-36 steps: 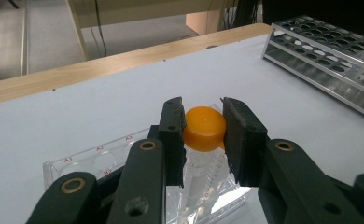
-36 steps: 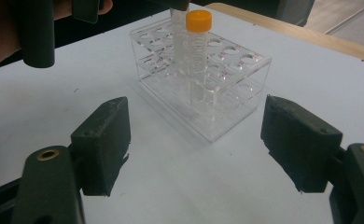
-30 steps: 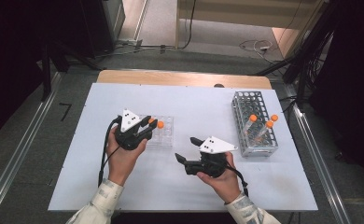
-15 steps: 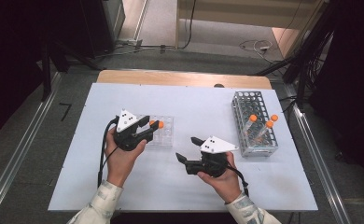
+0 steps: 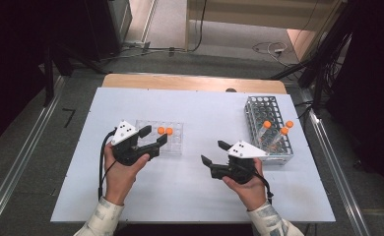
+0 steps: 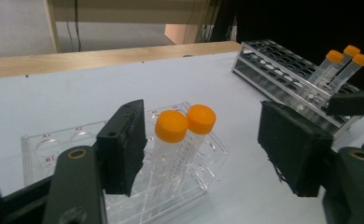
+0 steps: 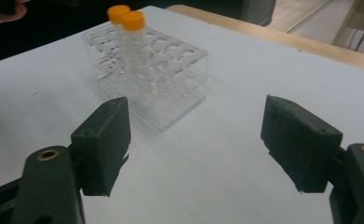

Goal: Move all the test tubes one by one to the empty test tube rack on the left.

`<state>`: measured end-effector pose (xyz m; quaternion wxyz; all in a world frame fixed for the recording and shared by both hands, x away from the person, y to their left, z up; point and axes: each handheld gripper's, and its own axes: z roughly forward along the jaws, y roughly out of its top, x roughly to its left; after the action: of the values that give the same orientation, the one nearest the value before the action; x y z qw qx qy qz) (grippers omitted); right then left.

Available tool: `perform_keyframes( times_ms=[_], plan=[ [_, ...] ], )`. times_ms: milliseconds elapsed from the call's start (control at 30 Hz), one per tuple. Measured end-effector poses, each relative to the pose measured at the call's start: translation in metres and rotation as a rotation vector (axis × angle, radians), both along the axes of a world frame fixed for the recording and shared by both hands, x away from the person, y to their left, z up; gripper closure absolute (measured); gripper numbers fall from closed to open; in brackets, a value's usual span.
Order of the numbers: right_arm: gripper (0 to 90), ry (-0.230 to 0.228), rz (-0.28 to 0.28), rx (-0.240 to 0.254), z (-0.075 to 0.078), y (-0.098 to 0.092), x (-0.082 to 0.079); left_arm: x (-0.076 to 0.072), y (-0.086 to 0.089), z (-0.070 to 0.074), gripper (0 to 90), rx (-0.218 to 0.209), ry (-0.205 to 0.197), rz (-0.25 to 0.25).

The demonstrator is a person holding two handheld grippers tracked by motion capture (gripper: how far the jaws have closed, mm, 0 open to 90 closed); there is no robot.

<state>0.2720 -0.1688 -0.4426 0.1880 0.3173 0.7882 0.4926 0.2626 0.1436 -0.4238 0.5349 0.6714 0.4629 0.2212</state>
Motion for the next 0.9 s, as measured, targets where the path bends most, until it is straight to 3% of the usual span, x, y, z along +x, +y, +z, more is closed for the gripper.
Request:
perform_keyframes(
  times_ms=[233,900],
  plan=[
    [22.4,-0.008,-0.084,0.013,0.003,-0.03,0.007,-0.005,-0.005,-0.003,23.8,0.018,0.006,0.003],
    [24.2,-0.034,-0.294,0.036,0.009,-0.097,0.019,-0.009,-0.007,-0.003,23.1,0.017,0.004,0.006]
  ],
)
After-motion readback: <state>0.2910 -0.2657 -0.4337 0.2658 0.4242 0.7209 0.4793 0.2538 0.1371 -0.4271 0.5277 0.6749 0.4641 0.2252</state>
